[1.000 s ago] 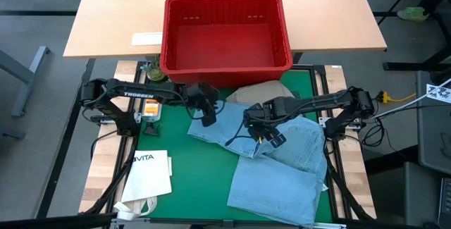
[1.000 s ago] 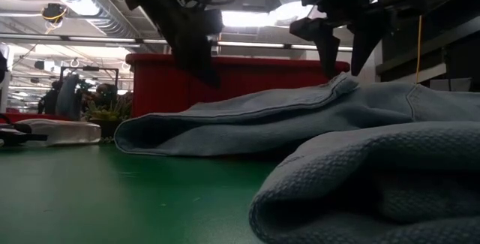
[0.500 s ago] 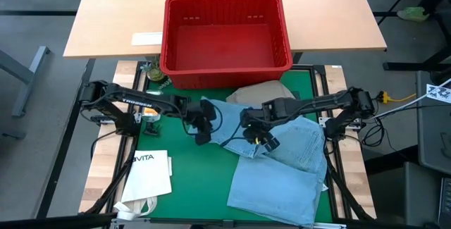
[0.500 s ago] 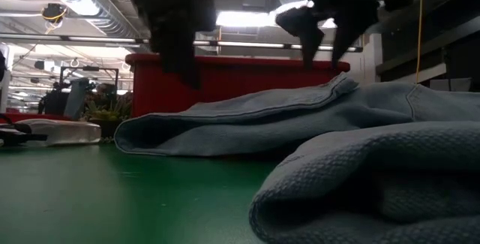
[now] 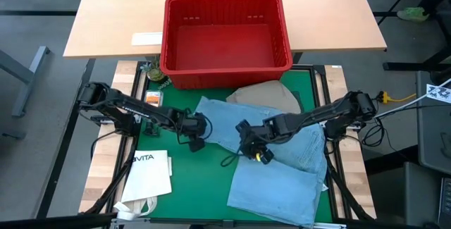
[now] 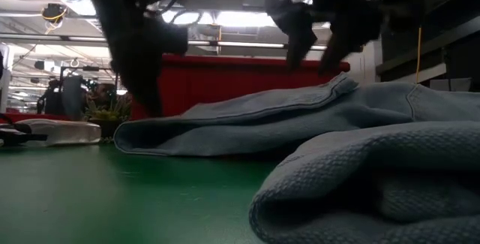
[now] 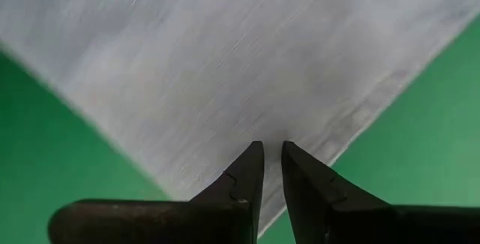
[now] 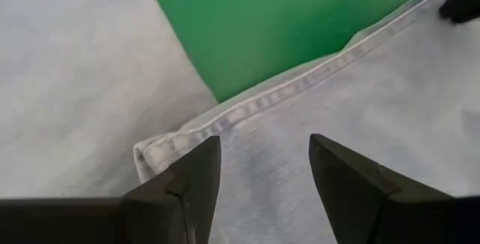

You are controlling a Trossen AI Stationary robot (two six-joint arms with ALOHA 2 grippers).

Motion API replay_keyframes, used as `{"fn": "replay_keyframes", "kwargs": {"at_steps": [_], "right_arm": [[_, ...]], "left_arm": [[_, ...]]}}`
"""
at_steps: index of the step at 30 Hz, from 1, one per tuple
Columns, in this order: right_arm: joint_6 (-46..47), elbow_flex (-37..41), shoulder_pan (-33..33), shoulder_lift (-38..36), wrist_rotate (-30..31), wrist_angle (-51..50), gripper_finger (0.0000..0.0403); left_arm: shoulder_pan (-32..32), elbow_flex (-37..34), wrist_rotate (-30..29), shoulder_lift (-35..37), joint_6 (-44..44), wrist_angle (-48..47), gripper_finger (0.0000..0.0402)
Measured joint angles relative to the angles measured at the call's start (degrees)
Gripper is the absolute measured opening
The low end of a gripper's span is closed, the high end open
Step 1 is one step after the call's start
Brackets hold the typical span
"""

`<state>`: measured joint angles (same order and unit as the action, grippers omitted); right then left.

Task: Fold Laundry from Bin
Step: Fold the light blue pants

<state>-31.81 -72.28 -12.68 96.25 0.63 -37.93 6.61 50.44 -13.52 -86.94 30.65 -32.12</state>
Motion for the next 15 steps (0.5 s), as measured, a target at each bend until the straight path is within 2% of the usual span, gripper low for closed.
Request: {"fn": "replay_keyframes", "kwargs": {"at_steps": [9,15], "right_arm": [[2.94,8.71,-0.47,0.00,0.39,4.82,0.0205],[3.08,10.89,-0.45,0.00,0.95,5.96,0.0205]], "left_arm": [[0.22,-11.99,-1.05,0.00,9.97,10.11,0.0044],[0.18,-13.33,-1.13,0.20,11.22,11.78,0.0043]]}}
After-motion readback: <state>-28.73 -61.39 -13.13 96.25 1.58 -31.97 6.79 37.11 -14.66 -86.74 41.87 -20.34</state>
